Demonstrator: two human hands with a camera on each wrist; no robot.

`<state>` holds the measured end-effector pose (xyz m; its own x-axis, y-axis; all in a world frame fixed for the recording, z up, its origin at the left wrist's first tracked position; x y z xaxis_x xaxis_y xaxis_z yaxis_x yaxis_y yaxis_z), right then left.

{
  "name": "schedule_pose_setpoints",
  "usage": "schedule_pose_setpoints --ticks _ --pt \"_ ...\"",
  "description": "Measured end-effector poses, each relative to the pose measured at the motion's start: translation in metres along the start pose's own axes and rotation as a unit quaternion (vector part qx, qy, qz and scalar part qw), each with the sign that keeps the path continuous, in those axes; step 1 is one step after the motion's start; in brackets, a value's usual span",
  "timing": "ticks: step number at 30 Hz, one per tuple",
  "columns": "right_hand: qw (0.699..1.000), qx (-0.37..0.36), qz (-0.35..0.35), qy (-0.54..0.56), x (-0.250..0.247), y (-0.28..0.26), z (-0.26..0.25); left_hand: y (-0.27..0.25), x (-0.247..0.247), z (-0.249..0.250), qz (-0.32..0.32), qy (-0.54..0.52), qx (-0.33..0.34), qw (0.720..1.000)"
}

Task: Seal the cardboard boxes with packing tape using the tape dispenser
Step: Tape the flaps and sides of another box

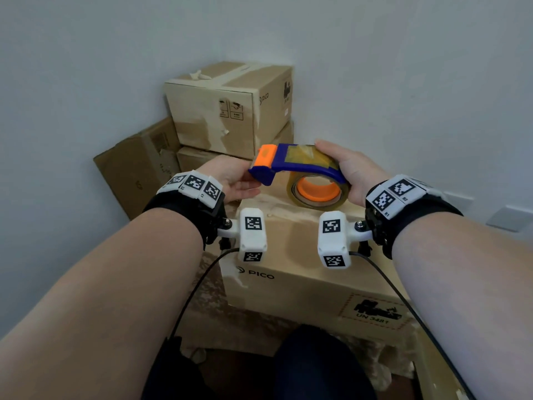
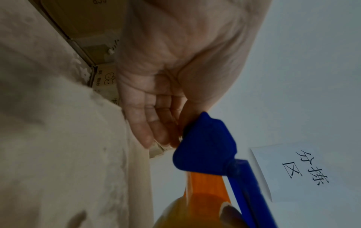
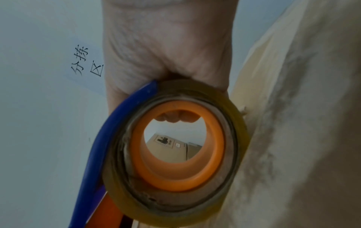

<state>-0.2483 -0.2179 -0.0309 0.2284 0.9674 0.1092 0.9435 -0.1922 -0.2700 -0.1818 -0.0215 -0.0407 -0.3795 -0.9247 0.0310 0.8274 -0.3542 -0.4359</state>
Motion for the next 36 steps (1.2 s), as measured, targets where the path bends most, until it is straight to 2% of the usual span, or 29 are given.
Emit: schedule_pose_setpoints --ticks 3,8,12,18,27,32,36 --pt "1.000 -0.011 0.001 -0.016 0.008 -0.003 -0.006 -0.011 -0.004 -0.002 0.017 -0.020 0.007 1.000" --pt "0.998 -0.041 0.004 -0.039 0.019 -0.013 -0.017 -0.026 -0.008 -0.007 0.004 -0.064 0.008 0.998" --pt "0.999 -0.038 0.008 -0.033 0.018 -0.026 -0.013 -0.037 -0.004 -0.012 0.012 -0.055 0.014 0.998" --pt "0.998 -0.040 0.029 -0.041 0.011 -0.032 -0.005 -0.036 -0.004 -0.014 0.037 -0.027 0.012 0.999" --pt "0.996 -0.035 0.025 -0.073 0.004 -0.025 -0.008 -0.032 -0.004 -0.008 0.084 0.054 0.024 0.995" --pt "0.995 -0.013 0.012 -0.099 0.003 -0.022 0.007 -0.030 -0.004 -0.012 0.086 0.134 0.023 0.987" --pt "0.992 -0.020 0.028 -0.119 0.002 -0.019 0.010 -0.023 -0.006 -0.017 0.091 0.133 0.039 0.986"
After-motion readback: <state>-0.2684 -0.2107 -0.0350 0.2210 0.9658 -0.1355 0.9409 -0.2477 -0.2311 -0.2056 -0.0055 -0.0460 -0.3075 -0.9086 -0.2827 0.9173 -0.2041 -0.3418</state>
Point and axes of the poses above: each hand's wrist, its own y-axis towards the middle knuckle, its own x-axis out of the palm, z = x × y, the point moved 4 cm from there along y, towards the middle knuckle, and after that the axes turned 6 degrees about -z, right-handed, at the moved point
